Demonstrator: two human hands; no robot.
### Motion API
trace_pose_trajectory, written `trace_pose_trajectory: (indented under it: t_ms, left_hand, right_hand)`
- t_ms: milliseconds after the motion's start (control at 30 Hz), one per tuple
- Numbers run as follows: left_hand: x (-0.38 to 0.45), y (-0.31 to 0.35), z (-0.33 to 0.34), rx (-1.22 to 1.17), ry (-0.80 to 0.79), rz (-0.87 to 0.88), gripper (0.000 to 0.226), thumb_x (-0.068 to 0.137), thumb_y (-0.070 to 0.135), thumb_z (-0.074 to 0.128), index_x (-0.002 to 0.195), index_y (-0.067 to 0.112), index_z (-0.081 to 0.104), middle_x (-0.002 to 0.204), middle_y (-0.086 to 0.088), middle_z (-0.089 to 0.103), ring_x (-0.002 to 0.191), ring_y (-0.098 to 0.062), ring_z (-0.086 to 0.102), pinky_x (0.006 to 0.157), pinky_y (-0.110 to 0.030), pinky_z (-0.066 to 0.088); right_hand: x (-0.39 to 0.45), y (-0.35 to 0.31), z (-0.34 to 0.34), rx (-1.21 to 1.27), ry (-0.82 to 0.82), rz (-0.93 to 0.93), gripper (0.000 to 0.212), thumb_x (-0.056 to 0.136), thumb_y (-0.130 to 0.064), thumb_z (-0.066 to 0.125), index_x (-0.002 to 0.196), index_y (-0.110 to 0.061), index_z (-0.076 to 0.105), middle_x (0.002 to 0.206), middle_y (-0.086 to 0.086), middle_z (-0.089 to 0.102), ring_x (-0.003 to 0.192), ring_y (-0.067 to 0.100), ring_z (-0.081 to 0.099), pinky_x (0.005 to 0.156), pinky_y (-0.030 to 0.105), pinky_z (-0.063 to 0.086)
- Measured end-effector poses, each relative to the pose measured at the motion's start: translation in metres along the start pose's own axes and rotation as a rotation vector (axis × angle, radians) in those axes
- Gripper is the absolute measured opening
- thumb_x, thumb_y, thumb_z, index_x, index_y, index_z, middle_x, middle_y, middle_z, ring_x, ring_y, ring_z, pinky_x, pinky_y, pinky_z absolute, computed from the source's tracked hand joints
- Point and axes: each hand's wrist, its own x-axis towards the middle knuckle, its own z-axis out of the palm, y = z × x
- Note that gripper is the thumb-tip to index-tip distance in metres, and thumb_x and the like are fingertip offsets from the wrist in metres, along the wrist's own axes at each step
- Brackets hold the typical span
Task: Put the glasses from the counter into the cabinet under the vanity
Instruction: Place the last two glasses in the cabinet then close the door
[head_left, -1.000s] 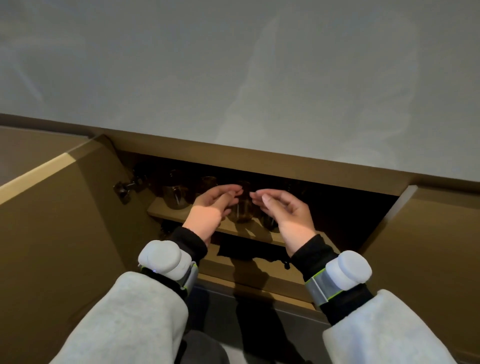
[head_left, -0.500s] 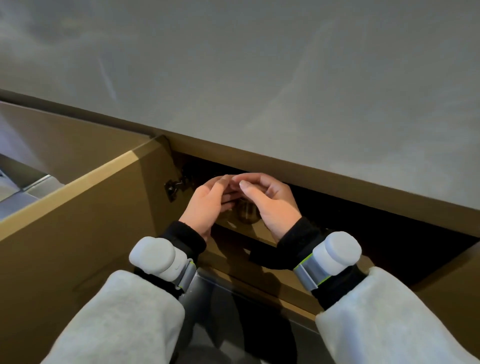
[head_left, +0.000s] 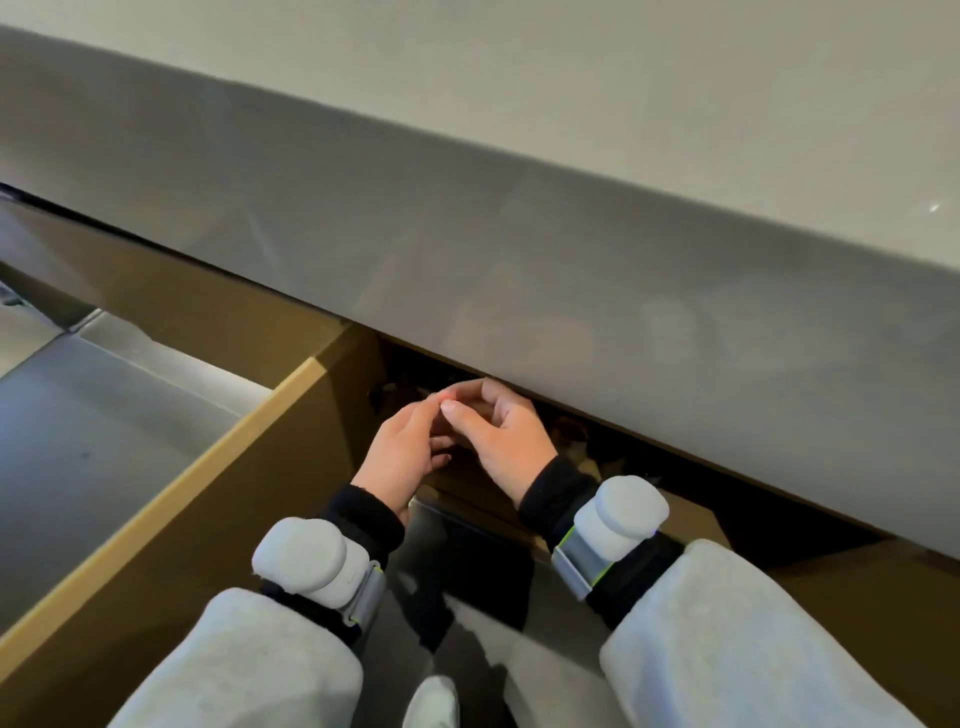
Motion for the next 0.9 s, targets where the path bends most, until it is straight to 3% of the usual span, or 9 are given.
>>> trace_pose_trajectory:
  t_ms: [267,433,567,767,900]
  left_hand:
    - [-0.079,0.049,-0.053,0.110,0.263,0.050,0.017,0.096,0.029,0.049,0.097,0.033,0.065,0.103,0.007,0.066,0.101,-0.007,0.059,0.086,-0.022,0.049]
    - [-0.133,0.065,-0.098,0.128,0.390,-0.063,0.017,0.095,0.032,0.052,0.098,0.029,0.067,0.105,0.008,0.065,0.103,-0.011,0.057,0.099,-0.033,0.044]
    - [-0.155,0.062,-0.134,0.181,0.442,-0.145,0.015,0.095,0.031,0.051,0.100,0.026,0.065,0.110,-0.002,0.063,0.106,-0.021,0.057,0.100,-0.041,0.047]
    - [-0.157,0.042,-0.209,0.346,0.454,-0.208,0.029,0.095,0.025,0.051,0.122,0.016,0.058,0.117,-0.009,0.061,0.096,-0.021,0.058,0.083,-0.031,0.047]
    - [-0.143,0.024,-0.245,0.425,0.385,-0.274,0.037,0.093,0.027,0.055,0.129,0.019,0.054,0.131,-0.008,0.056,0.115,-0.025,0.055,0.097,-0.035,0.043]
  right_hand:
    - [-0.047,-0.069,0.048,-0.135,-0.067,0.138,0.018,0.091,-0.014,0.055,0.106,-0.011,0.065,0.110,0.007,0.069,0.105,0.015,0.063,0.097,0.030,0.050]
    - [-0.076,-0.098,0.086,-0.147,-0.078,0.213,0.014,0.091,-0.017,0.055,0.101,-0.019,0.065,0.107,0.004,0.069,0.104,0.013,0.063,0.095,0.028,0.051]
    - [-0.086,-0.100,0.105,-0.160,-0.095,0.247,0.014,0.090,-0.019,0.057,0.102,-0.020,0.065,0.107,0.002,0.068,0.104,0.013,0.063,0.094,0.027,0.051]
    - [-0.077,-0.081,0.152,-0.202,-0.081,0.309,0.013,0.089,-0.023,0.059,0.099,-0.026,0.065,0.102,-0.006,0.068,0.099,0.008,0.063,0.077,0.012,0.051]
    - [-0.074,-0.061,0.184,-0.199,-0.049,0.365,0.014,0.089,-0.021,0.058,0.102,-0.026,0.063,0.103,-0.008,0.067,0.098,0.005,0.062,0.068,0.004,0.047]
